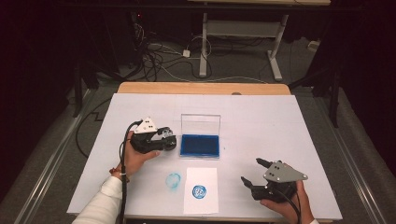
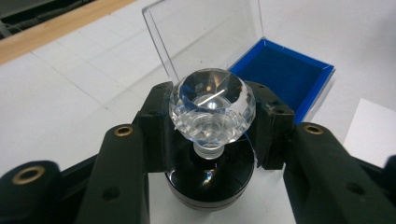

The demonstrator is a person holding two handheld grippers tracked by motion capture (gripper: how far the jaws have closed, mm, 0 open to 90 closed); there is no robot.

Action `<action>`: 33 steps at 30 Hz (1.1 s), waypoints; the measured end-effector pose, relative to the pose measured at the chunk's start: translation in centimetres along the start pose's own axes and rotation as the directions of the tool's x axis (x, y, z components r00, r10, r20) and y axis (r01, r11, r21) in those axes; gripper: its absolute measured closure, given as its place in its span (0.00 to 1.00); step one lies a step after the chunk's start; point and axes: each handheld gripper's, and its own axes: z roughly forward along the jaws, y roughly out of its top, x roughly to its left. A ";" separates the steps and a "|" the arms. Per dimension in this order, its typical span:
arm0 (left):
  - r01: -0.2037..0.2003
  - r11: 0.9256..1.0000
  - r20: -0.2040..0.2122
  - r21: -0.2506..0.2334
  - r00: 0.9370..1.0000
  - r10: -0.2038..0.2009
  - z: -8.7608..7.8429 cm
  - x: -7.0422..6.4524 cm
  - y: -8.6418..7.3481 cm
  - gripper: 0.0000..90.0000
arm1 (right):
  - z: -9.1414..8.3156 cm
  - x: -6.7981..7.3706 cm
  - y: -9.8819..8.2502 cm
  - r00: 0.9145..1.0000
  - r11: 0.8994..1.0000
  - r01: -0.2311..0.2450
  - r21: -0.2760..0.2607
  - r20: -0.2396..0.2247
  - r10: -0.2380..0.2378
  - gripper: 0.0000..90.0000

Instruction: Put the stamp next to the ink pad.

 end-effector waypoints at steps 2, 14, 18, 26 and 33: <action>0.006 1.000 0.002 0.009 1.000 -0.006 0.5 0.1 -0.2 0.60 | 0.0 0.0 0.0 1.000 1.000 0.000 -0.001 -0.001 0.000 0.26; 0.001 0.999 -0.017 0.050 1.000 -0.001 1.8 -0.3 -0.6 0.57 | 0.2 0.3 -0.3 1.000 1.000 0.013 0.015 -0.003 -0.013 0.26; 0.010 0.999 -0.032 0.046 0.999 -0.008 1.6 -0.3 -0.5 0.50 | 0.4 0.5 -0.3 1.000 1.000 0.020 0.019 -0.008 -0.020 0.26; 0.001 1.000 -0.054 -0.002 0.999 -0.001 0.6 -0.5 -0.2 0.38 | 0.2 0.5 -0.2 1.000 0.999 0.028 0.016 -0.006 -0.028 0.26; -0.048 0.998 -0.075 -0.039 0.996 0.045 -0.5 -1.4 0.5 0.26 | 0.1 0.6 -0.2 0.999 0.999 0.032 0.009 -0.003 -0.032 0.26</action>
